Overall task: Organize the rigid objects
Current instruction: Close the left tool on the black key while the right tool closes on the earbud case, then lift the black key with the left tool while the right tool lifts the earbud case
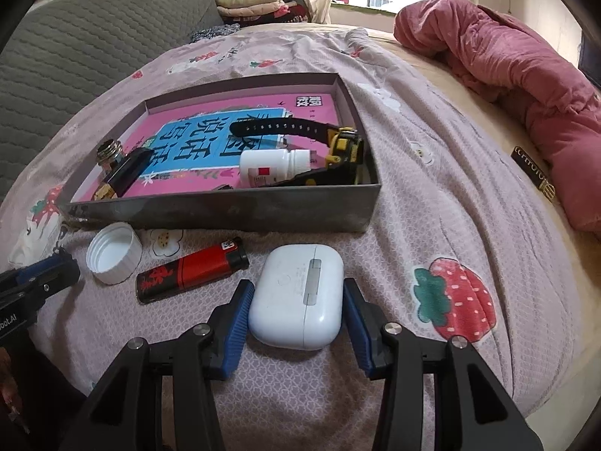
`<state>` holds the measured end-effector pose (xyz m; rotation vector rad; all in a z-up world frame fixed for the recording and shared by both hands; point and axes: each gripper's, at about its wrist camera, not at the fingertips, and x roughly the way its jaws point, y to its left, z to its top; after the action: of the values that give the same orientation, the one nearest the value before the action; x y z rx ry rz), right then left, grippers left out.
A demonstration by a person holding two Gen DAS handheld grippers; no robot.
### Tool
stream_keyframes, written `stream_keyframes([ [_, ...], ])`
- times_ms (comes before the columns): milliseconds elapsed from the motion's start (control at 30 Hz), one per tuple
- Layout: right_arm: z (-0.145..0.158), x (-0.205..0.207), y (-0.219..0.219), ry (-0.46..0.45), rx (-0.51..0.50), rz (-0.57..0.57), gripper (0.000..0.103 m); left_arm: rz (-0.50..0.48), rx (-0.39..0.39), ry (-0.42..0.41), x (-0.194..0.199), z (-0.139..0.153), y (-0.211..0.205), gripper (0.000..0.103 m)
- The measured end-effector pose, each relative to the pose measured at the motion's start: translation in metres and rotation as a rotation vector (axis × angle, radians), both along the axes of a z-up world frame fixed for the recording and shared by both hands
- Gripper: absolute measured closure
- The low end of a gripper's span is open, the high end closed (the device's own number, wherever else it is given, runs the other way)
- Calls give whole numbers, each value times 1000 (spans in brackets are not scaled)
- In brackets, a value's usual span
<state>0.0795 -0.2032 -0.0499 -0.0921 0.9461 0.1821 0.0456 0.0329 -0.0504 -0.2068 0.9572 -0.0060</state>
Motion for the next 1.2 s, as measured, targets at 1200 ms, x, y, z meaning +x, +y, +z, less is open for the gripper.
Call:
stream_keyframes([
  [1200,-17,1,2,63,-37,-7,56,-10,11,-37,-8,12,0,61],
])
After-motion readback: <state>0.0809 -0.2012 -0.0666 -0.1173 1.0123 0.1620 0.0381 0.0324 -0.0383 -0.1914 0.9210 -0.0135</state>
